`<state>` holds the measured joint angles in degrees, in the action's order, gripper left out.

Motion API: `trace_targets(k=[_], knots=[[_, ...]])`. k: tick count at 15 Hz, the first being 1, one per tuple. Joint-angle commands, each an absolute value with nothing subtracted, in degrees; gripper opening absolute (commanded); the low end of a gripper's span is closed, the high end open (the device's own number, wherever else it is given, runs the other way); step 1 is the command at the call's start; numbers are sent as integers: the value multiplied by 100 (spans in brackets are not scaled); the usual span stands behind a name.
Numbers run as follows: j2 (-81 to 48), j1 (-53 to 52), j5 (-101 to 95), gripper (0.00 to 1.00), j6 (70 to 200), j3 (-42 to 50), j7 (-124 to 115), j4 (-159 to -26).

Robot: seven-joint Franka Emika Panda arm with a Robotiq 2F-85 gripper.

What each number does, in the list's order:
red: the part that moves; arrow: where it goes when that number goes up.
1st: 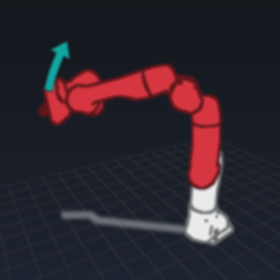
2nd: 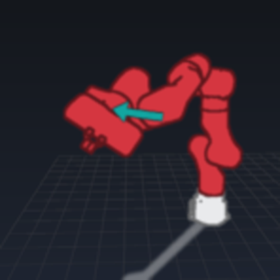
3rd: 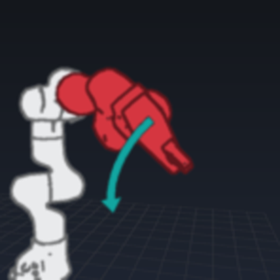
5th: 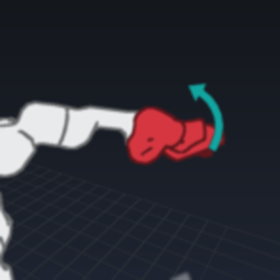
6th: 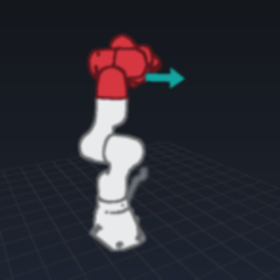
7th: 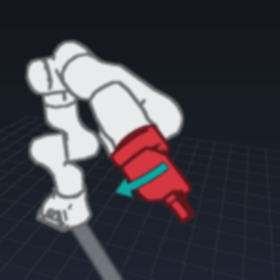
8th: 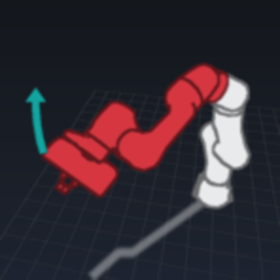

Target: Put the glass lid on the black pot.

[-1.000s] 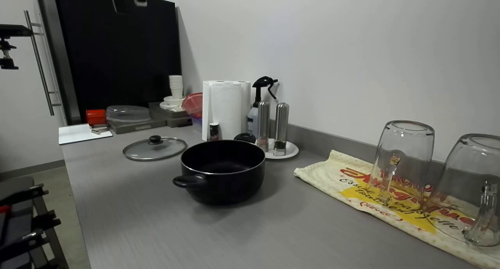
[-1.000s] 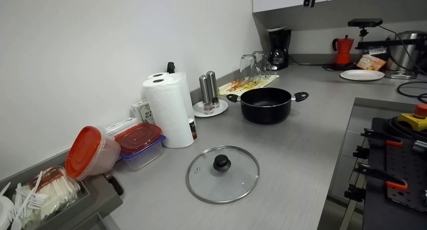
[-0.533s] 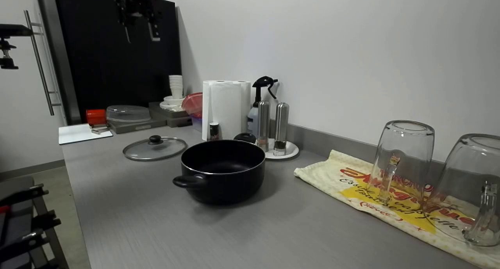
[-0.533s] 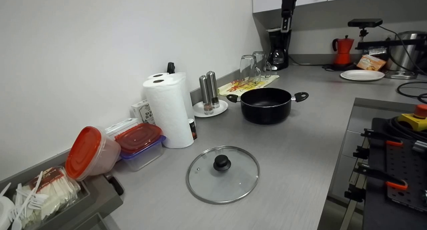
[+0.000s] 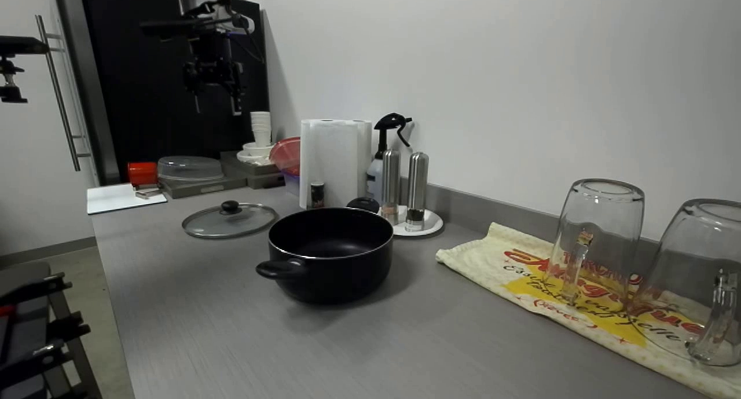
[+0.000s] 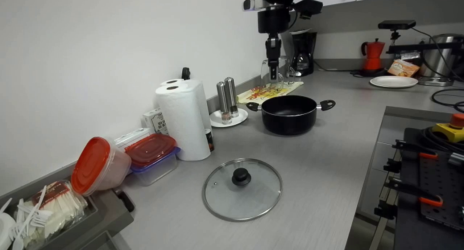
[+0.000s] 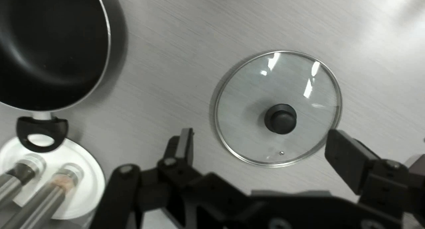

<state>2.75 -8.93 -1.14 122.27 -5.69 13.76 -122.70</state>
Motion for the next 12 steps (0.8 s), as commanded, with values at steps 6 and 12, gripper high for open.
trace_targets(k=[6, 12], knots=[[-1589, -1412, -208, 100, 12959, -1356, 1314, -11054], [-2713, -1719, -771, 100, 13199, -1361, 1250, -10709]])
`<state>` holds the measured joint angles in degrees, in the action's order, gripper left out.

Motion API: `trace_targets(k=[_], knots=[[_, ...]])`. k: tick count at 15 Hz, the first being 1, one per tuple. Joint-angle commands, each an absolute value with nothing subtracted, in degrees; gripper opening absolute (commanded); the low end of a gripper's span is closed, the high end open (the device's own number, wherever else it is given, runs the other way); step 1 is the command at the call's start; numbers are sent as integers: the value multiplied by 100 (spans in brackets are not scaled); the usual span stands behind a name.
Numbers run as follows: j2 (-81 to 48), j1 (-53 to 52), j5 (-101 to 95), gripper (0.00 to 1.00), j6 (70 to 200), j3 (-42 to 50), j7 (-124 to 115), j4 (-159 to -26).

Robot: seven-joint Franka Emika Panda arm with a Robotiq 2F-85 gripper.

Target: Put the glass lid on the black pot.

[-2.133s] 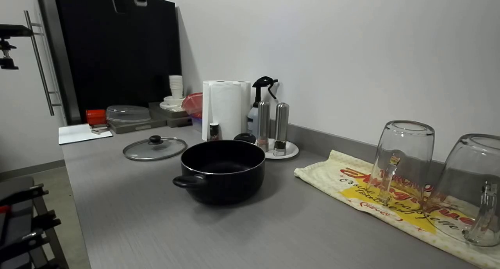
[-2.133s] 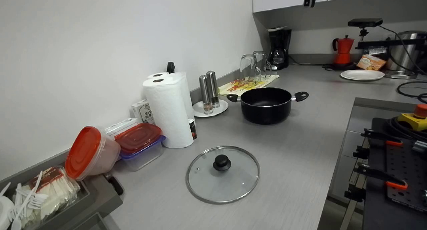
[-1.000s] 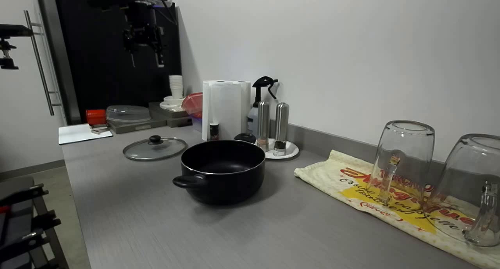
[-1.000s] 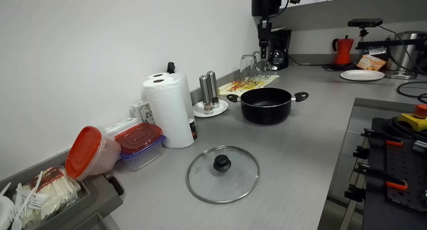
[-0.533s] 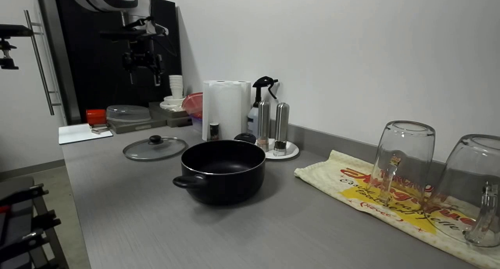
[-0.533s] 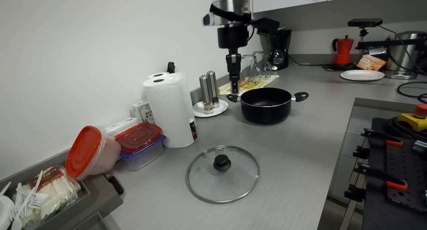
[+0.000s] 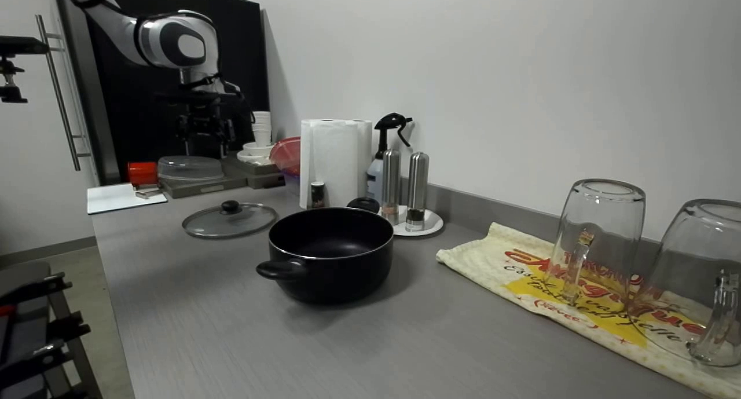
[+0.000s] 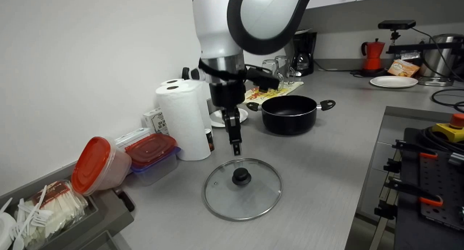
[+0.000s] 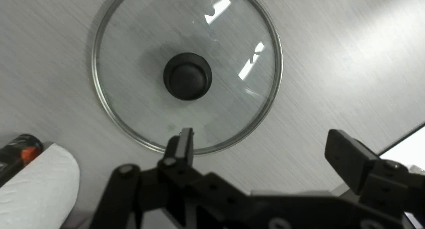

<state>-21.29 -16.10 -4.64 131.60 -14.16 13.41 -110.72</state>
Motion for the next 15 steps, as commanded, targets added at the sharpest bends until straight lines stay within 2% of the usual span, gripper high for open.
trace_targets(k=[1, 15], knots=[[-2891, -1750, -891, 100, 13189, -1322, 1239, -10648], [-4388, -2104, -2028, 100, 13196, -790, 1117, -9154]])
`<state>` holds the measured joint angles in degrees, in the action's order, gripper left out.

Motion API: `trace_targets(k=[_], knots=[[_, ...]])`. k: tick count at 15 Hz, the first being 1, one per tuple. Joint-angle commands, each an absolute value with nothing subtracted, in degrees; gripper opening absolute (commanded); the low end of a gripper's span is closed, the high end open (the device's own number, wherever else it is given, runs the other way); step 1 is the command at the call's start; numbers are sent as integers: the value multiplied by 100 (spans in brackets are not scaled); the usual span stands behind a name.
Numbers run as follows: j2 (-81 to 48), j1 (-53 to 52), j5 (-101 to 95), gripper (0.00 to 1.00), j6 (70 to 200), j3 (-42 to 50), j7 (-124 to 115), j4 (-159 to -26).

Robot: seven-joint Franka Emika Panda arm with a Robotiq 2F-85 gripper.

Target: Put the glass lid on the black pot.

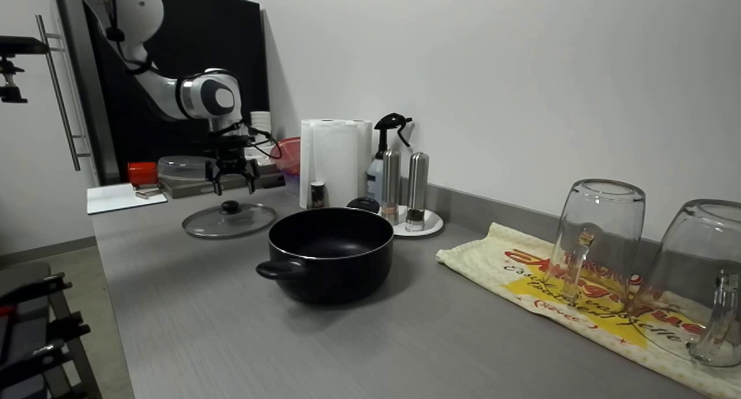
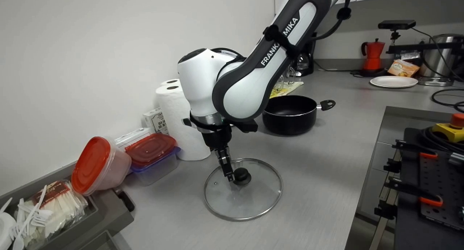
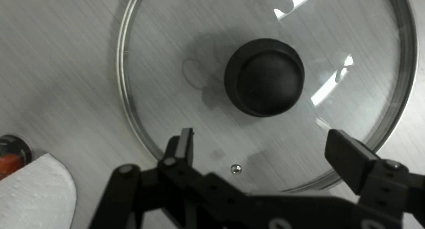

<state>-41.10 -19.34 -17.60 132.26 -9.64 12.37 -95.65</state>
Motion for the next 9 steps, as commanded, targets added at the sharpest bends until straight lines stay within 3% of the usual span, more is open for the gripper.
trace_targets(k=[1, 9], knots=[[-4432, -2103, -2065, 100, 13180, -764, 1129, -9093], [-4690, -1981, -2018, 100, 12505, -674, 1310, -8606]])
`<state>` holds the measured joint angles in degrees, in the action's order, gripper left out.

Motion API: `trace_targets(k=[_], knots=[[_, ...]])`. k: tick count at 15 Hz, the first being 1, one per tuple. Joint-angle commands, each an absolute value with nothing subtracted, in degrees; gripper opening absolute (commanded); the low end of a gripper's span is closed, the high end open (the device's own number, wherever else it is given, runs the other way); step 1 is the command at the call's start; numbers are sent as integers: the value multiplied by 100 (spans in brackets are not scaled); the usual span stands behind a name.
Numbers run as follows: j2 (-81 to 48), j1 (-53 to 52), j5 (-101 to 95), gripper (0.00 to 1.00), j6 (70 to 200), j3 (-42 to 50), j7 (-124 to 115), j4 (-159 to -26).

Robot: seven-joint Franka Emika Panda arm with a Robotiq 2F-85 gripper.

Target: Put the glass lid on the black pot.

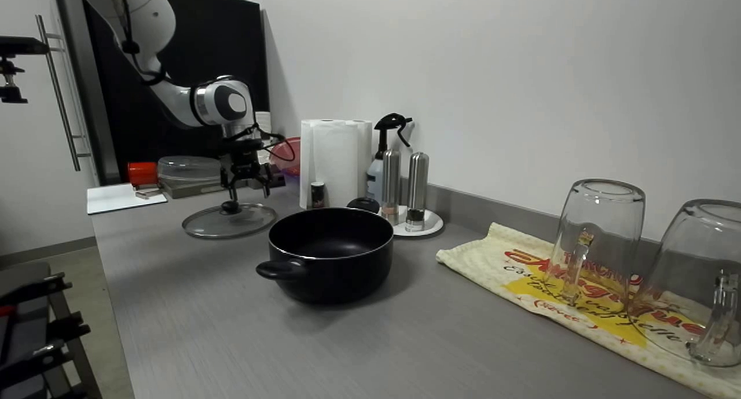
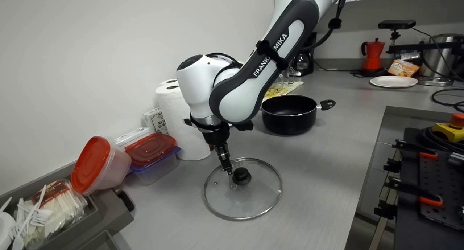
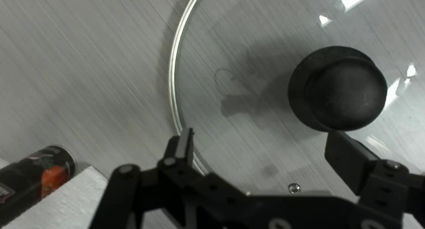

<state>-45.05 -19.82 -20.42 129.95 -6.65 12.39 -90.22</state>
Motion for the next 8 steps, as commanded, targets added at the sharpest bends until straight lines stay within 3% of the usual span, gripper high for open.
trace_targets(k=[1, 8], knots=[[-4715, -1961, -1989, 100, 12324, -694, 1344, -8520], [-4911, -1913, -1889, 100, 11547, -790, 1445, -8092]])
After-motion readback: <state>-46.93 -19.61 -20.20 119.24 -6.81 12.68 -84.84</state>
